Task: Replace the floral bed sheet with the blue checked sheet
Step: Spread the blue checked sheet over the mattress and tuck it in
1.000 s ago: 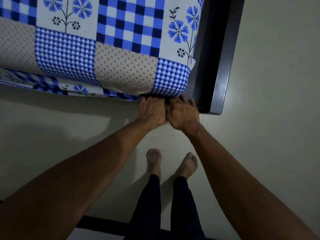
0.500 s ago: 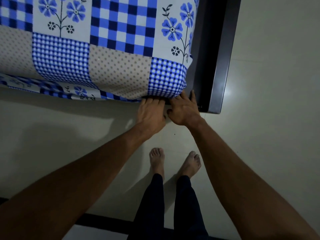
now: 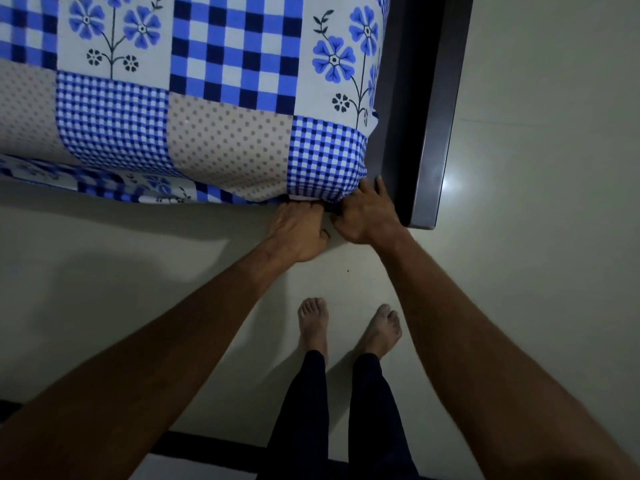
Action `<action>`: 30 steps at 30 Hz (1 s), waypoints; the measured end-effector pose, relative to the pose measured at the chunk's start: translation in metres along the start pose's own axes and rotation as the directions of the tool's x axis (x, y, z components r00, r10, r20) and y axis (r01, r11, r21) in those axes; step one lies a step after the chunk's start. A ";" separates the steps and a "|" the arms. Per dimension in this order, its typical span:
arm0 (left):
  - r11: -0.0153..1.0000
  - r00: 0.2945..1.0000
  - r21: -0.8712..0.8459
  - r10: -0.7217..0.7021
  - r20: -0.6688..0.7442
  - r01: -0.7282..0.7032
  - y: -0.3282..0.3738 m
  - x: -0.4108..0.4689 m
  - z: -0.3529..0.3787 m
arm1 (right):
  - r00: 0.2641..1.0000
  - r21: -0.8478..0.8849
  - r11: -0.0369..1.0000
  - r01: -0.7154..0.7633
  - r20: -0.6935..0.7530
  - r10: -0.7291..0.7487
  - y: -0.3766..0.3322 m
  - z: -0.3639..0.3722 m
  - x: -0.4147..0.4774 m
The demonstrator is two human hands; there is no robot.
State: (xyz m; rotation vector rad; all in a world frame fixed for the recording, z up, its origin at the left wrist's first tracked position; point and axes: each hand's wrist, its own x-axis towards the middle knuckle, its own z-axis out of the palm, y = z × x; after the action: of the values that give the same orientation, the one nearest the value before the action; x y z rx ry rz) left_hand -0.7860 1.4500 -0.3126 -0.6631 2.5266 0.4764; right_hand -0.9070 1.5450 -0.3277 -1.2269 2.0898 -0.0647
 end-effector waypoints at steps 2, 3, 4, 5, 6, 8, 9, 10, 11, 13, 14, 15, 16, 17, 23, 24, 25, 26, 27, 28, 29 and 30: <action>0.998 0.996 -0.015 0.060 -0.066 -0.061 0.002 -0.013 0.006 | 0.997 -0.078 0.995 0.055 0.052 -0.051 0.005 -0.006 0.008; 0.996 0.991 -0.002 0.090 -0.101 -0.090 0.002 -0.018 0.010 | 0.996 -0.095 0.993 0.071 0.057 -0.066 0.007 -0.005 0.007; 0.994 0.985 0.015 0.108 -0.131 -0.107 0.001 -0.021 0.013 | 0.996 -0.102 0.992 0.074 0.057 -0.069 0.007 -0.004 0.005; 0.993 0.982 0.025 0.120 -0.145 -0.118 0.000 -0.021 0.015 | 0.996 -0.097 0.993 0.066 0.062 -0.060 0.007 -0.004 0.003; 0.993 0.983 0.027 0.117 -0.139 -0.114 -0.001 -0.019 0.014 | 0.996 -0.087 0.995 0.058 0.068 -0.052 0.005 -0.005 0.001; 0.998 0.994 0.006 0.060 -0.096 -0.059 0.001 -0.011 0.009 | 0.996 -0.036 0.998 0.043 0.083 -0.040 0.003 -0.008 -0.005; 1.000 0.997 -0.010 0.021 -0.074 -0.022 0.003 -0.004 0.007 | 0.995 0.003 0.999 0.034 0.089 -0.034 0.002 -0.009 -0.011; 1.000 0.998 -0.017 -0.012 -0.057 0.011 0.004 0.001 0.004 | 0.996 0.050 0.998 0.026 0.089 -0.030 0.001 -0.008 -0.018; 0.999 0.998 -0.012 -0.030 -0.047 0.029 0.005 0.005 0.002 | 0.997 0.088 0.996 0.022 0.072 -0.029 0.001 -0.006 -0.027; 1.000 0.999 -0.006 -0.019 -0.033 0.019 0.005 0.006 -0.001 | 1.000 0.104 0.994 0.023 -0.023 -0.020 0.000 0.003 -0.046; 1.000 1.000 -0.014 -0.003 -0.027 0.003 0.005 0.006 -0.001 | 0.996 0.096 0.995 0.013 -0.086 -0.005 -0.001 0.009 -0.056; 0.999 0.999 -0.031 0.011 -0.040 -0.013 0.003 0.004 -0.001 | 0.991 0.090 0.996 -0.004 -0.133 0.016 -0.002 0.015 -0.064; 0.998 0.998 -0.053 0.024 -0.056 -0.027 0.000 0.003 -0.003 | 0.988 0.085 0.996 -0.024 -0.152 0.036 -0.004 0.020 -0.068; 0.996 0.997 -0.079 0.042 -0.072 -0.047 -0.002 0.001 -0.004 | 0.987 0.084 0.996 -0.040 -0.153 0.053 -0.007 0.023 -0.067; 0.951 0.925 -0.158 0.205 -0.320 -0.265 -0.025 -0.040 -0.002 | 0.996 0.077 0.995 -0.058 0.067 0.053 -0.020 0.002 -0.015; 0.958 0.920 -0.157 0.174 -0.352 -0.241 -0.029 -0.049 -0.002 | 0.992 0.061 0.996 -0.060 0.118 0.053 -0.019 -0.001 -0.012; 0.968 0.918 -0.151 0.132 -0.375 -0.201 -0.033 -0.057 -0.003 | 0.988 0.049 0.997 -0.059 0.142 0.052 -0.018 -0.003 -0.011; 0.980 0.922 -0.134 0.087 -0.377 -0.147 -0.039 -0.063 -0.003 | 0.988 0.044 0.997 -0.059 0.143 0.052 -0.017 -0.004 -0.011; 0.991 0.934 -0.096 0.051 -0.355 -0.090 -0.045 -0.068 -0.004 | 0.990 0.041 0.997 -0.065 0.126 0.060 -0.018 -0.004 -0.014; 0.998 0.953 -0.049 0.018 -0.304 -0.034 -0.051 -0.070 -0.005 | 0.993 0.038 0.996 -0.078 0.096 0.074 -0.020 -0.003 -0.016; 1.000 0.971 -0.001 -0.013 -0.241 0.014 -0.057 -0.070 -0.006 | 0.994 0.036 0.995 -0.093 0.059 0.091 -0.025 -0.001 -0.018; 0.998 0.983 0.039 -0.041 -0.180 0.049 -0.063 -0.067 -0.005 | 0.993 0.035 0.993 -0.114 0.020 0.113 -0.031 0.001 -0.020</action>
State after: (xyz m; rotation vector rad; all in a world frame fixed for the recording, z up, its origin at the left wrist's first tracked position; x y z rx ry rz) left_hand -0.7033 1.4207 -0.2853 -0.7760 2.6755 0.3592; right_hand -0.8769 1.5437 -0.3058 -1.0813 2.1289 -0.0395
